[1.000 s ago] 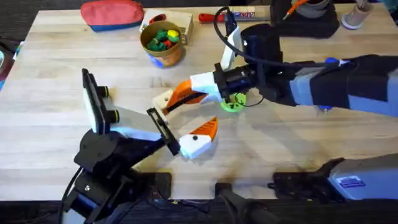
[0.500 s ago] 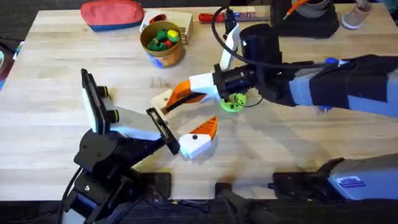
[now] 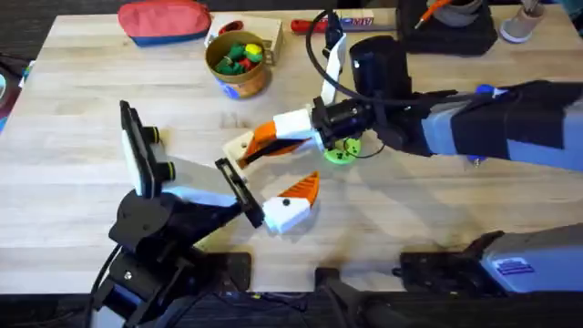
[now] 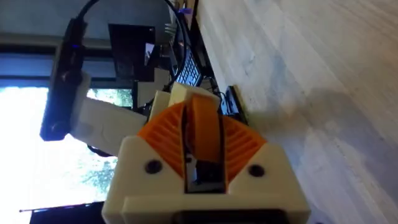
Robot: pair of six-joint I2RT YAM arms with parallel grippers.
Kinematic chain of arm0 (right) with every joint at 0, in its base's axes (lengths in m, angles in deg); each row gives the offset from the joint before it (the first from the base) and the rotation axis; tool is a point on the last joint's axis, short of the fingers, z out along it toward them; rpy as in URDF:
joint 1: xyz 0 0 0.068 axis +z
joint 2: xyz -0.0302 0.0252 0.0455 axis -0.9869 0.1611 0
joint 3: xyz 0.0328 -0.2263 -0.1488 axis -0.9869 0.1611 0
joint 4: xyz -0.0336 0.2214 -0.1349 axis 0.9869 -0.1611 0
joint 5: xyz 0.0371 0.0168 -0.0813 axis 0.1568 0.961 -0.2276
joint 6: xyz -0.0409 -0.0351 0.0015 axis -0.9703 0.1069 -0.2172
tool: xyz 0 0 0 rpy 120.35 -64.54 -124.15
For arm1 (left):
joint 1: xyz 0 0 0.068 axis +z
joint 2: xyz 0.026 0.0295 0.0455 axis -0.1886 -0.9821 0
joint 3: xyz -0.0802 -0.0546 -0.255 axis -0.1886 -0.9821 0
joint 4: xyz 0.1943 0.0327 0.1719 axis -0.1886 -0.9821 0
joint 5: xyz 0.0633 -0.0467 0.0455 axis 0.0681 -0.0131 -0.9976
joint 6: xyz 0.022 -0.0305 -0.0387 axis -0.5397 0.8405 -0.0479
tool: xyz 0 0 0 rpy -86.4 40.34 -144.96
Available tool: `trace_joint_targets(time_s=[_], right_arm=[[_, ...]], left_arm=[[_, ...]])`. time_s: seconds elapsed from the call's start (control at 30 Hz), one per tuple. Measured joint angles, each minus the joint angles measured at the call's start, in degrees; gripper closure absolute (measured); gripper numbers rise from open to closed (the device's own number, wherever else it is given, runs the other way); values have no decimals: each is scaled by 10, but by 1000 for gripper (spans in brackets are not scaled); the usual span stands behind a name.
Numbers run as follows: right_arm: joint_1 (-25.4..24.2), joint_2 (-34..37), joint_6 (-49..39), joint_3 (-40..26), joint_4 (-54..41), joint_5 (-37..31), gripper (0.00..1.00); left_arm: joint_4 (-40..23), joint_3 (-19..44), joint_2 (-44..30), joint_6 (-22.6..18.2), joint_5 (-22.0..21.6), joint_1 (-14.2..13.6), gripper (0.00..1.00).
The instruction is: Pick up the gripper from the table and insert it into the empty holder that is missing its gripper. Then pick up a screw, insert it into the mounting hole, and use the screwdriver to tighten it. Finally, clean up the table by picking up the vegetable and placing it into the bucket.
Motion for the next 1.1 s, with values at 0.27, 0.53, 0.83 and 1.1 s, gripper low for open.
trace_joint_targets(time_s=[0.27,0.53,0.83,1.1], right_arm=[[18,11,-12,0,14,54,471],[4,11,-14,0,14,70,373],[-38,11,-16,0,29,72,80],[-80,11,-11,0,29,93,62]], left_arm=[[1,0,0,-12,31,-11,66],[1,0,0,-15,45,-11,65],[1,0,0,-15,47,-11,65],[1,0,0,-16,7,-11,65]])
